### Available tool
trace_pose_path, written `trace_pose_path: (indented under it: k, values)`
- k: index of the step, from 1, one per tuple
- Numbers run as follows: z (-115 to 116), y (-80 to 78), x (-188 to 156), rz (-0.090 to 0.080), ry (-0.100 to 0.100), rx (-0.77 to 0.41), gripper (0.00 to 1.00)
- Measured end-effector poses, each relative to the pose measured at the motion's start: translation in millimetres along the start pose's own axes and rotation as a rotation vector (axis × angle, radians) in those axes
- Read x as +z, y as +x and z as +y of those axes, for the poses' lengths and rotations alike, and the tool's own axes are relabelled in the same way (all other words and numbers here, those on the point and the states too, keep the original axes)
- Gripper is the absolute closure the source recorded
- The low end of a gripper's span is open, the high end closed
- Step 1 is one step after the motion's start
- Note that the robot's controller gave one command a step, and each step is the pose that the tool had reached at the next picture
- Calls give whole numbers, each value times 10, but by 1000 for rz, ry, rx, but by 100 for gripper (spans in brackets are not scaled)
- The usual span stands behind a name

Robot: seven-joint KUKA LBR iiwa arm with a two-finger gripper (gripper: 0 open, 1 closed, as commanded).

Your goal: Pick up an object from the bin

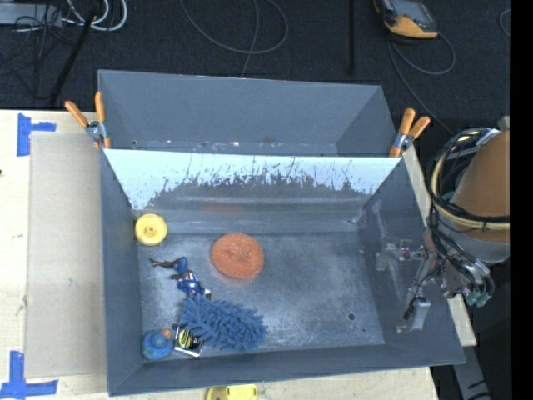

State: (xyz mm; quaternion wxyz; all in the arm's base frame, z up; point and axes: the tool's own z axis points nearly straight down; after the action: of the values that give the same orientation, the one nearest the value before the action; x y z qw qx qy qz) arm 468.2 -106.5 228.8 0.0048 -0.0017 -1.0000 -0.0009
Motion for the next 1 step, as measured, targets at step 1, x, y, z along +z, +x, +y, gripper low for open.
trace_pose_path:
  k: [1]
  values:
    - [6,-17,-38,-8,1,-4,0]
